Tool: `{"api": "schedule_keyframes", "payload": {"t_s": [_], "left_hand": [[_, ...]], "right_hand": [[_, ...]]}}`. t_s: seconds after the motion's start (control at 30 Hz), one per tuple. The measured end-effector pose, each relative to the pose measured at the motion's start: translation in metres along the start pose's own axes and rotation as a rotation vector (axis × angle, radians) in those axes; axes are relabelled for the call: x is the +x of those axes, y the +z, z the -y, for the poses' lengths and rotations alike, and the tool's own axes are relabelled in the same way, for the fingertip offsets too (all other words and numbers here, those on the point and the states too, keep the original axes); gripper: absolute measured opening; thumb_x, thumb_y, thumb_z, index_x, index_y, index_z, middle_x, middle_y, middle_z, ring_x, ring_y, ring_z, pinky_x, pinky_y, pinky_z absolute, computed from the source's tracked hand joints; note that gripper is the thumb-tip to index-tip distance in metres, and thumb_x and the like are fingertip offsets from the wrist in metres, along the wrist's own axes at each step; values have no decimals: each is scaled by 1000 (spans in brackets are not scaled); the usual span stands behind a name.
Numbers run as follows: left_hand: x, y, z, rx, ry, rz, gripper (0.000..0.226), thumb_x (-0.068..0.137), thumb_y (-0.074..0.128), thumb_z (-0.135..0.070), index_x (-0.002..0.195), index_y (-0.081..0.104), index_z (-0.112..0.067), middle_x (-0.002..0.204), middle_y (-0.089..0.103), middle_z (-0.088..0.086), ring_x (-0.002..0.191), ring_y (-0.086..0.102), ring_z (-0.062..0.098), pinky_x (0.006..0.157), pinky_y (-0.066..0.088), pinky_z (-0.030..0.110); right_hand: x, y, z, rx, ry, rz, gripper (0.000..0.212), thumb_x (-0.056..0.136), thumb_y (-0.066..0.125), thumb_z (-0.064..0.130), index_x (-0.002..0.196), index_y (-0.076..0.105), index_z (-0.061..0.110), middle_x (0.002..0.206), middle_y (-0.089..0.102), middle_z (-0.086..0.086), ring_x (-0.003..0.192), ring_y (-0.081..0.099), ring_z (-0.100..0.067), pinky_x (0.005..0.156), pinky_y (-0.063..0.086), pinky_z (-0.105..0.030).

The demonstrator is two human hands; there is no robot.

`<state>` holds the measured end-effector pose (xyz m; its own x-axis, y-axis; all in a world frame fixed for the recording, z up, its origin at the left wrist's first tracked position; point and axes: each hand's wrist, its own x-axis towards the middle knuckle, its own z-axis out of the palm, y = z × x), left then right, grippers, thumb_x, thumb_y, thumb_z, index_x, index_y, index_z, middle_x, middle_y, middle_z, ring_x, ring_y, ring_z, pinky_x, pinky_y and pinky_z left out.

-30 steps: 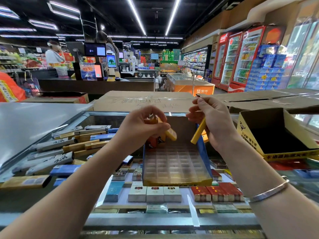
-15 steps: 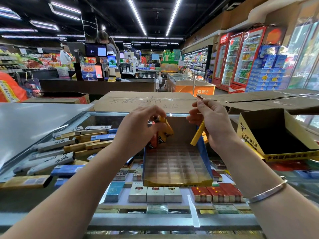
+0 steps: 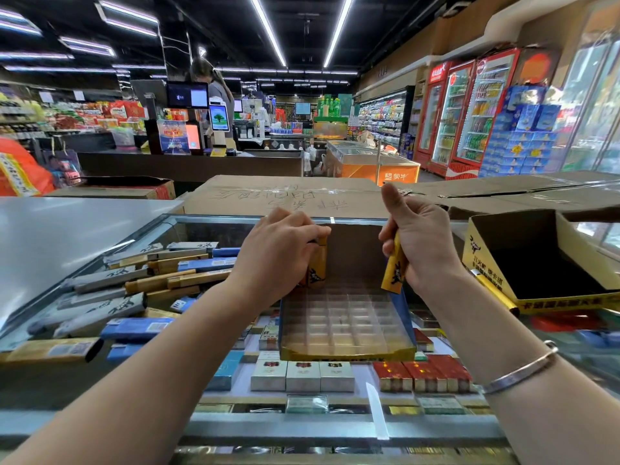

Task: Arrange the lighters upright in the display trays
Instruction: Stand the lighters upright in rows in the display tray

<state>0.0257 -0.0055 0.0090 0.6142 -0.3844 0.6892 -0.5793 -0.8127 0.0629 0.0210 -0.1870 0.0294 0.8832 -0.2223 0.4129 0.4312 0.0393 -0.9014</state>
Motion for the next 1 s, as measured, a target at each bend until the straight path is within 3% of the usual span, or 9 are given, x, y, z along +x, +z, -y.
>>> {"api": "schedule_keyframes", "payload": {"t_s": [0.27,0.4,0.47,0.53,0.63,0.73,0.8,0.9,1.0], "left_hand": [[3,2,-1,82,-37,70,37,92,52,-27,129,54,-23,123,53,-4,116,39,19,94,37,36],[-1,4,-4,176,-23,161,58,90,42,-53,140,37,-25,140,37,-7,128,21,18,109,19,38],[-2,3,-11,144,27,124,65,86,34,-64,138,39,-26,137,42,-5,126,22,17,107,16,36],[-1,-2,-21,-16,25,50,61,84,35,-68,127,53,-28,124,55,-6,120,32,16,97,22,30],[-1,-6,-31,-185,17,-5,43,82,52,-56,110,65,-26,105,66,-3,105,47,16,86,28,28],[-3,-6,-33,-334,-20,12,32,83,66,-36,112,65,-24,96,66,-2,93,54,15,86,44,36],[-3,-8,-31,-517,-67,55,34,80,70,-28,114,62,-23,96,68,-6,90,60,12,82,50,40],[-1,-7,-26,-702,-116,88,45,76,75,-20,117,57,-21,94,67,-7,86,63,7,80,53,34],[-1,-5,-20,-732,-104,90,54,76,74,-20,121,48,-34,89,61,-10,71,63,4,68,55,24]], "right_hand": [[5,-3,-4,169,122,-112,29,79,70,27,64,48,14,59,50,-2,50,44,-10,51,44,-20],[4,1,-3,250,112,-107,25,87,60,34,73,55,13,59,58,1,51,55,-10,56,50,-23],[1,6,-3,263,109,-58,25,89,56,36,76,55,15,58,61,4,54,60,-9,59,51,-24],[-3,12,-4,262,119,8,27,90,54,38,77,55,14,62,61,3,59,61,-10,65,54,-29],[-12,23,-5,270,150,106,35,86,51,45,78,55,12,67,56,0,64,59,-14,73,54,-39],[-16,29,-5,278,133,213,43,78,49,51,81,53,9,70,53,-4,66,56,-18,66,54,-36],[-18,30,-2,296,123,291,43,77,47,51,80,53,8,70,53,-6,68,56,-22,65,55,-34],[-19,29,1,332,122,392,40,79,45,51,68,60,16,69,60,-4,74,62,-24,71,56,-39],[-16,26,1,248,36,343,41,82,38,53,64,58,23,78,60,-1,84,61,-18,86,51,-40]]}}
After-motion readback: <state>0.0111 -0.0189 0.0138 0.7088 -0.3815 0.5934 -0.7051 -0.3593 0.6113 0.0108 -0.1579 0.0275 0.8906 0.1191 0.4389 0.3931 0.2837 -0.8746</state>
